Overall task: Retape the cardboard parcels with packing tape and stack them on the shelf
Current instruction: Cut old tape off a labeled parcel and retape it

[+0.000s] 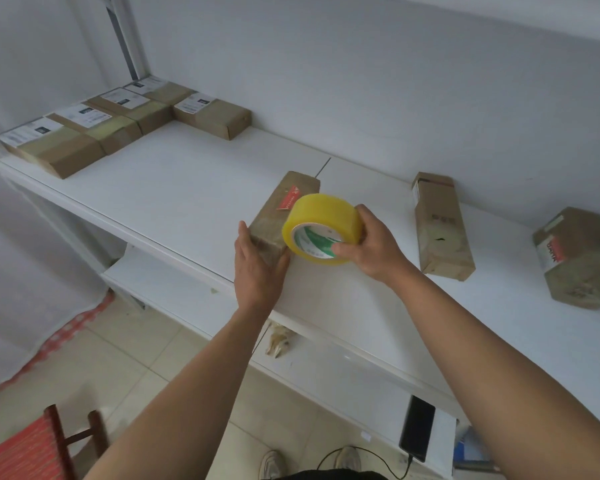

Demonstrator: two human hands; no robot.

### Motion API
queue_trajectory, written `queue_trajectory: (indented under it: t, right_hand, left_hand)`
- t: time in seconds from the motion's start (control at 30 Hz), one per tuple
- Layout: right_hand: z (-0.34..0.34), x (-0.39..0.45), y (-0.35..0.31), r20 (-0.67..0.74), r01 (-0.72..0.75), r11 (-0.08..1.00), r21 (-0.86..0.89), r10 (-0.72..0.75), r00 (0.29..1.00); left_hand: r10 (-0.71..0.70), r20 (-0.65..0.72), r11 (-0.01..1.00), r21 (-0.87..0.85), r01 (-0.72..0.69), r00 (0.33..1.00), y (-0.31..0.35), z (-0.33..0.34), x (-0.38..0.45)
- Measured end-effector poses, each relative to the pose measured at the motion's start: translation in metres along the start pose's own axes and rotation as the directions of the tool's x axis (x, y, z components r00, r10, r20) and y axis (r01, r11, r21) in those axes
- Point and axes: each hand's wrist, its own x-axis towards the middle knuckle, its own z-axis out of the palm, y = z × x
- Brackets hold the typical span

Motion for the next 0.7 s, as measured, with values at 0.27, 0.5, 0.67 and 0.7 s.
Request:
queue_trajectory:
  t: [0.27,0.5,0.67,0.7]
  right_hand:
    - [-0.003,-0.009,0.007,-0.02,-0.001,0.999,0.044,0.002,1.0]
    - [0.0,-0.015,0.009,-0.025,-0.006,1.0,-0.001,0.006,1.0]
    - [0.001,-0.018,0.013,-0.024,-0.017,0.999,-0.03,0.016,1.0]
    - [0.002,-0.019,0.014,-0.022,-0.018,0.999,-0.031,0.018,1.0]
  left_hand:
    - [0.128,0.001,0.99,0.055,-0.128,0.992,-0.003,0.001,-0.003]
    - [0.084,0.003,0.995,0.057,-0.084,0.996,-0.001,0.001,-0.004]
    - [0.134,0.015,0.984,0.115,-0.135,0.991,0.0,-0.001,-0.002]
    - [0.164,0.016,0.977,0.139,-0.165,0.986,-0.001,-0.001,-0.002]
